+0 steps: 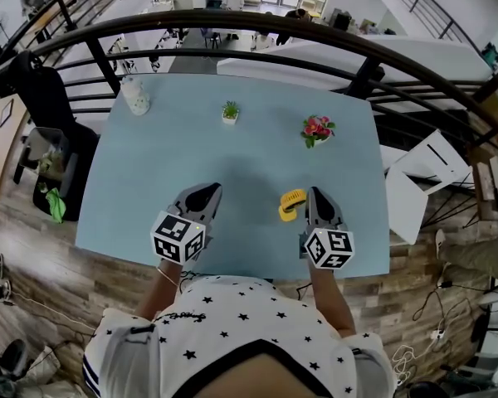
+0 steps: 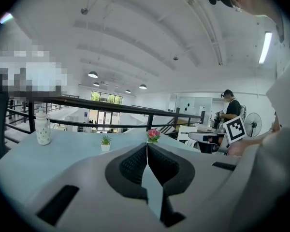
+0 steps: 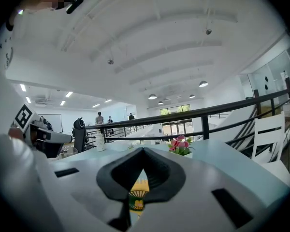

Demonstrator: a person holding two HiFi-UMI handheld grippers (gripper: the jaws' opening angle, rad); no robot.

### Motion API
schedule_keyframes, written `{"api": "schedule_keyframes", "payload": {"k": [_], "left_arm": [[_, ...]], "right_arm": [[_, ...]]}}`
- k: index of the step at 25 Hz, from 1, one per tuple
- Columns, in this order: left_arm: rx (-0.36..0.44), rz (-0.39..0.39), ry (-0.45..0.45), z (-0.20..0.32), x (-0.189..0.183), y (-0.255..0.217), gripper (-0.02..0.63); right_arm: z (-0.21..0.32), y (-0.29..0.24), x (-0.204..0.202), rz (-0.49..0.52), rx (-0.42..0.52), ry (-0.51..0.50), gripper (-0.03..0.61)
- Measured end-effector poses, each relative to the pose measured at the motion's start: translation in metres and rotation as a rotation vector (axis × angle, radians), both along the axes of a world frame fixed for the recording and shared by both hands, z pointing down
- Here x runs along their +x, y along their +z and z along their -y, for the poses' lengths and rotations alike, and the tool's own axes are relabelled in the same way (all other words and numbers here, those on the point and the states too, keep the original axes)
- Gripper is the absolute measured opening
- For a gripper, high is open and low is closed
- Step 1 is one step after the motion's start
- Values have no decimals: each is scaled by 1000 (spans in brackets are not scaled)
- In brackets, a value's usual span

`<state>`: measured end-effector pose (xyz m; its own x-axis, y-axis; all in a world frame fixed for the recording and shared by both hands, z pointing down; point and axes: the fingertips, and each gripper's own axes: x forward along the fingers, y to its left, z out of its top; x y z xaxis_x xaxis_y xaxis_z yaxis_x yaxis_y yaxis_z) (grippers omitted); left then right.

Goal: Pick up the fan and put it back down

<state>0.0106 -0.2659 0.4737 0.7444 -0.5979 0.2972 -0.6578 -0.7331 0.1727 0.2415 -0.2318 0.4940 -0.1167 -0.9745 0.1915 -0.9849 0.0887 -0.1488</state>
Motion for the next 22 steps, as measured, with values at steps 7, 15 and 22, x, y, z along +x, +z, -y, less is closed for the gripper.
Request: {"api": "schedule_keyframes", "payload": {"k": [7, 15, 22], "left_arm": [[-3, 4, -2, -1, -2, 2, 29], [-8, 6, -9, -4, -4, 2, 29], [-6, 5, -12, -6, -3, 2, 29]], "right_arm": [[-1, 2, -3, 4, -3, -2, -2], [-3, 2, -6, 5, -4, -16, -2], [-5, 0, -3, 6, -1, -14, -2]]}}
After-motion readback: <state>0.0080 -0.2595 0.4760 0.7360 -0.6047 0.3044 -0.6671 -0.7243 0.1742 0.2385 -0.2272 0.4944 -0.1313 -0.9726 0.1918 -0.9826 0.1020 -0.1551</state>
